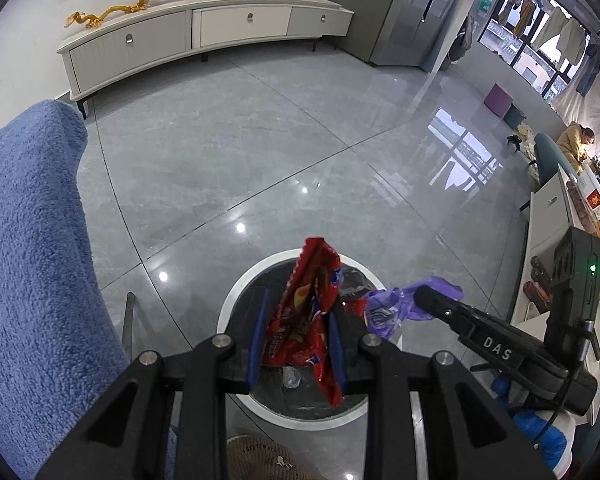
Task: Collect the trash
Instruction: 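Open both tools over the bin to drop the red and purple wrappers, then move both open tools back over the rug toward the remaining wrappers, then grasp the purple wrapper with left tool while right tool grasps white plastic bag, then lift both held wrappers and carry them over the bin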
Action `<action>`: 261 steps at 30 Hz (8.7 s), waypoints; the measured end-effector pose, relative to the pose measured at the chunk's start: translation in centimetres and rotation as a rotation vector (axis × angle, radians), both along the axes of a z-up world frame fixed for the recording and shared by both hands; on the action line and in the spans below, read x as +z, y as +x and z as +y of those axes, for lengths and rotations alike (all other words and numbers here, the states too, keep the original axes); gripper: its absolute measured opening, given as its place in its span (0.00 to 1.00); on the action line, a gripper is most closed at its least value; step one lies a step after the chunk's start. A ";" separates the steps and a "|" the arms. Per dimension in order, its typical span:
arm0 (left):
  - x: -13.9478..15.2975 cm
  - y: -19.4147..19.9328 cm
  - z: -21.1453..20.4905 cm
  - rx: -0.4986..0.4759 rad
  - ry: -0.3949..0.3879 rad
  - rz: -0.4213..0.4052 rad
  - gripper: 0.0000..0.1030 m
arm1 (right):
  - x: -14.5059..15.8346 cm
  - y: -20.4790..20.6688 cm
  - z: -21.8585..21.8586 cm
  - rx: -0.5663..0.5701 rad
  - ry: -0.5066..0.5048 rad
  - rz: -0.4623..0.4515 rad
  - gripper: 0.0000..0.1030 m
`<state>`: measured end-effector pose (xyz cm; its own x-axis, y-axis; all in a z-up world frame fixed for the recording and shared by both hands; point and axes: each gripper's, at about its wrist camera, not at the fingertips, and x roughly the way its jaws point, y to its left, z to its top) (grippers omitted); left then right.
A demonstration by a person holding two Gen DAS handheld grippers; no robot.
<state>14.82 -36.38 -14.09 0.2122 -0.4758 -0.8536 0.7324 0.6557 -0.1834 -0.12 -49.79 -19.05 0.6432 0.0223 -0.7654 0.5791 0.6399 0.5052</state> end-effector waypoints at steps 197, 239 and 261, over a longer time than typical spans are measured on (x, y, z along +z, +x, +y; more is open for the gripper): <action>16.6 -0.9 41.3 0.604 -0.281 -0.375 0.36 | 20.7 4.8 31.9 0.767 -0.420 -0.458 0.30; 7.2 -1.3 3.6 0.028 -0.090 -0.130 0.36 | 3.6 0.9 4.3 0.213 -0.071 -0.124 0.31; 1.0 0.1 -0.9 -0.008 0.000 -0.031 0.37 | -2.9 1.5 1.7 0.172 0.049 0.007 0.34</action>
